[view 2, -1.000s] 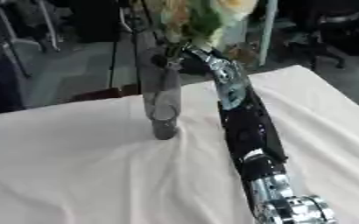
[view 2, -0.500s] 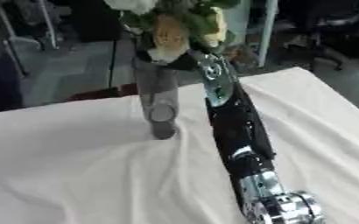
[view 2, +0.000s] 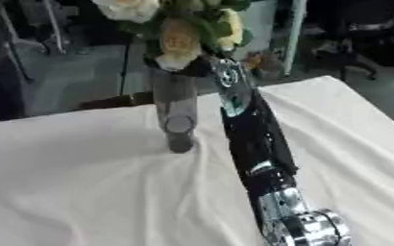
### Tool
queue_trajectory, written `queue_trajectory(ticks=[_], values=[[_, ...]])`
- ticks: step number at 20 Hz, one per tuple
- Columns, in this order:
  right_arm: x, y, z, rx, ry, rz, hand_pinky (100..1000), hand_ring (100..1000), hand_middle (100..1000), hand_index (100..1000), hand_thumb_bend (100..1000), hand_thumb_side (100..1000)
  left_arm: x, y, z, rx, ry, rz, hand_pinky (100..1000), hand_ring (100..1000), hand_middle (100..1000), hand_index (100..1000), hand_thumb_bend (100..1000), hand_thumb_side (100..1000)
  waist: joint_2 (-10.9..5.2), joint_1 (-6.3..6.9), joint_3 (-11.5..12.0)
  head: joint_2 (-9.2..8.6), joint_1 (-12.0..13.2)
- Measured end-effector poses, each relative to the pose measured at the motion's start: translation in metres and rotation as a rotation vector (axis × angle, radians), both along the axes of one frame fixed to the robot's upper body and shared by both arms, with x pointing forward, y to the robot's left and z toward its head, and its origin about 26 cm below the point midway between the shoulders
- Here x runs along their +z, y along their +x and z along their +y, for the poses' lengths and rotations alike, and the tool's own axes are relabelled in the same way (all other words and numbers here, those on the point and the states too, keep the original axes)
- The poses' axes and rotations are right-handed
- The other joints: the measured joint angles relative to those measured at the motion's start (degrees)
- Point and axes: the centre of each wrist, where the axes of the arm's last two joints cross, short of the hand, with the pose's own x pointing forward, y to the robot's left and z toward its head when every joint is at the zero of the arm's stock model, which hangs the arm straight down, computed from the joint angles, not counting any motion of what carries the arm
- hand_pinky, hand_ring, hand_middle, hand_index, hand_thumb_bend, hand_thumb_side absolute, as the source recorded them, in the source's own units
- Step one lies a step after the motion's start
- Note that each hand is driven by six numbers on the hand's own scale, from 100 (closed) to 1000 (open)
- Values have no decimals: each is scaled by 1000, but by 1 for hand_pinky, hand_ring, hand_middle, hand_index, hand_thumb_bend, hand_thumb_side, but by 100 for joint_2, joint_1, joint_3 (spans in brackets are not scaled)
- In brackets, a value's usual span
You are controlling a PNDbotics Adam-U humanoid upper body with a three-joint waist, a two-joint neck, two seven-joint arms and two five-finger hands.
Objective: Arrange flowers into the vase.
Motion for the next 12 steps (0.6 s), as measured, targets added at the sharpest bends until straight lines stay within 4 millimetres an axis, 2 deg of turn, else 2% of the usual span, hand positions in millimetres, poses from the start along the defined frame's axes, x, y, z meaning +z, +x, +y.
queue_trajectory(ticks=[4, 12], values=[[0, 0, 0, 6, -22, 10, 983, 1000, 853, 980, 1000, 765, -1, 0, 0, 1, 0, 2, 505, 691, 617, 717, 298, 814, 0, 0, -4, 1, 1], [0, 0, -4, 0, -51, 34, 1000, 1000, 866, 1000, 1000, 750, -1, -1, 1, 2, 0, 4, 505, 691, 617, 717, 298, 814, 0, 0, -14, 26, 1]])
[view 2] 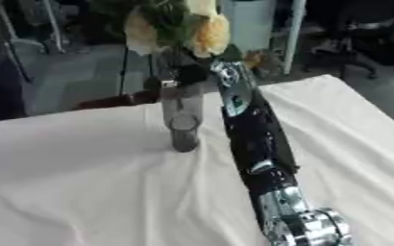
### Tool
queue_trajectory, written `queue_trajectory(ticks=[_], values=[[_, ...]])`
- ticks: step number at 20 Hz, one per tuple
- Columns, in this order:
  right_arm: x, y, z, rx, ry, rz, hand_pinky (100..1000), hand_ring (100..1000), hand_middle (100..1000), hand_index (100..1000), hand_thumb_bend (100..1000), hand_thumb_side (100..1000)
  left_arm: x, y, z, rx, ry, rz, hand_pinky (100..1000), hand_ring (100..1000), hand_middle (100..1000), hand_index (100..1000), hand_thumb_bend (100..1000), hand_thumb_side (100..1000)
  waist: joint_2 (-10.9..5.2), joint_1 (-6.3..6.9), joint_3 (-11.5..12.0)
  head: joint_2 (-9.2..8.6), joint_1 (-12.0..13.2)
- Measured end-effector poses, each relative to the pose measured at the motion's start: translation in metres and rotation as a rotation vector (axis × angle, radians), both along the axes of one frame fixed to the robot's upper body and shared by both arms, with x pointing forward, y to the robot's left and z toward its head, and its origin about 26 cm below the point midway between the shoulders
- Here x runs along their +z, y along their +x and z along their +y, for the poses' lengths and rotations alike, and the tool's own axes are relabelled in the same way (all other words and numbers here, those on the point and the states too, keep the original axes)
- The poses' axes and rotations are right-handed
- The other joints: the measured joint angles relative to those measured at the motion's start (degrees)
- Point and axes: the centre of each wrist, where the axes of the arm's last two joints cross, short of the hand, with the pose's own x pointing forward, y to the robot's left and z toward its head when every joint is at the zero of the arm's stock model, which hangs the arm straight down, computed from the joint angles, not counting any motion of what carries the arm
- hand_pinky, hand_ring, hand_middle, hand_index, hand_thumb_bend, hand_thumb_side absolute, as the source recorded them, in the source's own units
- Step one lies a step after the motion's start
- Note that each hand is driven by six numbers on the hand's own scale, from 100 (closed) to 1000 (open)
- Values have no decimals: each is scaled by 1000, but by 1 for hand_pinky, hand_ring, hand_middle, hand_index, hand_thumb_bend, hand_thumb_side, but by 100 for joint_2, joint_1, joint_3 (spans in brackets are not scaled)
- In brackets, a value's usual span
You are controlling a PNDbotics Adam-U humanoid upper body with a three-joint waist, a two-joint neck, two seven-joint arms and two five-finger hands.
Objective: Arrange flowers into the vase.
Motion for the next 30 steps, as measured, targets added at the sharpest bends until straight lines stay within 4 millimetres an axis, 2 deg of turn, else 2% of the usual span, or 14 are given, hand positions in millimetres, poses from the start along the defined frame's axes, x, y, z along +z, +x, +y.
queue_trajectory(ticks=[11, 17, 30], values=[[0, 0, 0, -1, -1, 4, 1000, 1000, 859, 1000, 1000, 762, 0, 0, 0, 1, 0, 1, 505, 691, 617, 716, 298, 813, 0, 0, -9, 14, -1], [-2, 0, -3, -15, -14, 8, 1000, 1000, 863, 1000, 1000, 688, 0, 0, 0, 1, 0, 1, 505, 691, 617, 716, 299, 813, 0, 0, -21, 14, -1], [-1, -1, -10, -42, -26, 9, 1000, 1000, 863, 1000, 1000, 684, 0, 0, 0, 2, 0, 1, 505, 691, 617, 716, 298, 813, 0, 0, -30, 14, 1]])
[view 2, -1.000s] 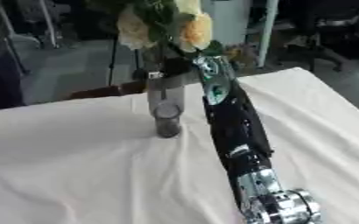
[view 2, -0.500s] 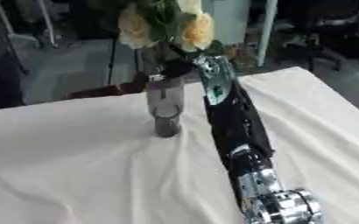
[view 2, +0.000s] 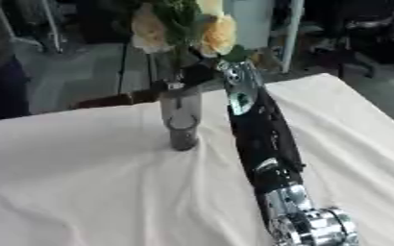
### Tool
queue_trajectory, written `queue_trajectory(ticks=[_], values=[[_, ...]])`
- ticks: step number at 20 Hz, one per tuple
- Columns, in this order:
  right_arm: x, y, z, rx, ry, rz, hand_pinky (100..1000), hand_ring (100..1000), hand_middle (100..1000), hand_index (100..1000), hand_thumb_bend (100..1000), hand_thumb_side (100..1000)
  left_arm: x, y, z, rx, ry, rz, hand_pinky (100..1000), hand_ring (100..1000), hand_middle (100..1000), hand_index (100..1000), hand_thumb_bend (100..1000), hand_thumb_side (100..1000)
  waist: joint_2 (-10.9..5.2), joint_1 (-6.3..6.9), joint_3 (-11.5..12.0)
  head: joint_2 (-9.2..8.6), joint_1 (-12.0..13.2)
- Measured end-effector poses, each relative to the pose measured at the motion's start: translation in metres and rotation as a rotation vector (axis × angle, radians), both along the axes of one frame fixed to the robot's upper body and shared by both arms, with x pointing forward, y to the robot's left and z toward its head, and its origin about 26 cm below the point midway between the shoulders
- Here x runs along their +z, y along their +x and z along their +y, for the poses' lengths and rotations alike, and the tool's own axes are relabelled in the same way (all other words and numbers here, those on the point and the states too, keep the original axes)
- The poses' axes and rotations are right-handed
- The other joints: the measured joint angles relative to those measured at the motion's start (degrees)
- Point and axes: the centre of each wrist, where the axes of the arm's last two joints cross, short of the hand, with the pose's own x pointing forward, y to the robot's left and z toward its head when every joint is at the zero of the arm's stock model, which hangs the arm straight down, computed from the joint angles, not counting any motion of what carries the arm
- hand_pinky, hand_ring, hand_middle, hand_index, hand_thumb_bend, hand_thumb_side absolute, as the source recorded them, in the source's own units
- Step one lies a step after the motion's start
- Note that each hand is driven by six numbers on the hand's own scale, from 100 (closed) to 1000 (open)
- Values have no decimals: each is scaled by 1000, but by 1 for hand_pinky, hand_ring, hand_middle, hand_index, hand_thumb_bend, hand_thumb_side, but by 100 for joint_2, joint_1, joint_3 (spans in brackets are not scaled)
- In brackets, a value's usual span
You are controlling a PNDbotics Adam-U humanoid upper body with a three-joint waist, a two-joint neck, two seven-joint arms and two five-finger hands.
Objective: Arrange flowers into the vase.
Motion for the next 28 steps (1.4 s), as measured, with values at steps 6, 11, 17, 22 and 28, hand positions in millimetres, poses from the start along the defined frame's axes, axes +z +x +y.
queue_trajectory(ticks=[6, 11, 17, 22, 28], values=[[-1, -2, -10, -43, 7, -5, 1000, 1000, 868, 1000, 1000, 710, 0, 0, 0, 0, 0, 0, 505, 691, 617, 716, 298, 813, 0, 0, -52, 0, 5], [-1, -4, -22, -90, 10, -17, 1000, 1000, 865, 1000, 1000, 705, 0, 0, 0, 4, -1, -1, 505, 691, 617, 716, 299, 813, -1, 0, -72, 0, 12], [-2, -7, -36, -132, 24, -22, 1000, 1000, 858, 1000, 1000, 713, 0, 0, 2, 12, -3, -3, 505, 691, 617, 716, 299, 813, -1, 0, -124, 0, 27], [-4, -9, -47, -159, 36, -18, 1000, 1000, 854, 1000, 1000, 711, 0, 0, 2, 13, -3, -2, 505, 691, 617, 715, 300, 812, -18, 0, -160, 0, 35], [-8, -15, -67, -189, 54, -18, 1000, 1000, 846, 999, 1000, 730, 0, 0, 2, 19, 0, -3, 504, 691, 617, 715, 301, 811, -18, 0, -223, 0, 63]])
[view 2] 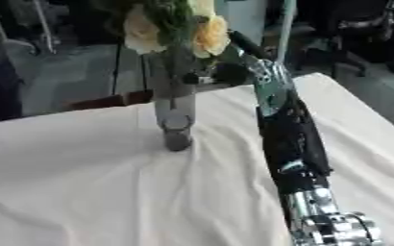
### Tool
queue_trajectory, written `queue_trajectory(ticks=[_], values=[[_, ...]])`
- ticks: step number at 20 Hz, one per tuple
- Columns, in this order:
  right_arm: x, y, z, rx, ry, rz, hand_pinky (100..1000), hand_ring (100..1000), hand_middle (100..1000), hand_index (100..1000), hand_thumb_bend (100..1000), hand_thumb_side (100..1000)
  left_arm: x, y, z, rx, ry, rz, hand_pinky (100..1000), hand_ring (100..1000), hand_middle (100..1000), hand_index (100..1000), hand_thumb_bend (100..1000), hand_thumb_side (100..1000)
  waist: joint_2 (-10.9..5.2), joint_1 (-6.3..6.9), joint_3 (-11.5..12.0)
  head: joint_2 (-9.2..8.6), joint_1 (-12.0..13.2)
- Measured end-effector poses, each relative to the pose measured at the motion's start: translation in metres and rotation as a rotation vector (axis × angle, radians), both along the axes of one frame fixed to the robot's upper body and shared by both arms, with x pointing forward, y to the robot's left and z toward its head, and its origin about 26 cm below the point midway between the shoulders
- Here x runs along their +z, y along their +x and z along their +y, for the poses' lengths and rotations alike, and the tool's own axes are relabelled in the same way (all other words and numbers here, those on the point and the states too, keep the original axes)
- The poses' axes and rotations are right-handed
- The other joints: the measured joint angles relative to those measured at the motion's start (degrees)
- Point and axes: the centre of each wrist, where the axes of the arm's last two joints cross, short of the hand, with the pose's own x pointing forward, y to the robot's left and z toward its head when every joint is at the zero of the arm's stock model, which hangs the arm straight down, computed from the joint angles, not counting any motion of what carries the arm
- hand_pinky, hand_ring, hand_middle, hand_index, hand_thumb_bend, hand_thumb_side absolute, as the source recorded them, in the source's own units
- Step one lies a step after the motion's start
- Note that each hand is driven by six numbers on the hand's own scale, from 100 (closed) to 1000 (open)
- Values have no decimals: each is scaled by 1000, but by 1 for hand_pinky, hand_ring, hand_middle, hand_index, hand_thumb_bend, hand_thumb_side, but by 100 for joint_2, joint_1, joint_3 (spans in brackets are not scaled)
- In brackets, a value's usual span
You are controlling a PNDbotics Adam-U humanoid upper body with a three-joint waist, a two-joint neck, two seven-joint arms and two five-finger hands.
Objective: Arrange flowers into the vase.
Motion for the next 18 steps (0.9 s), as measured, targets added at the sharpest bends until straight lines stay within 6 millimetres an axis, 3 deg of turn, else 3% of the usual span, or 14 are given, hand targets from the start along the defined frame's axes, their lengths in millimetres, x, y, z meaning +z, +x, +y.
queue_trajectory(ticks=[18], values=[[-23, -37, -64, -33, 117, -105, 931, 1000, 792, 971, 994, 816, 0, 0, 3, 24, -3, -7, 503, 695, 619, 714, 302, 810, 0, 0, -256, -2, 227]])
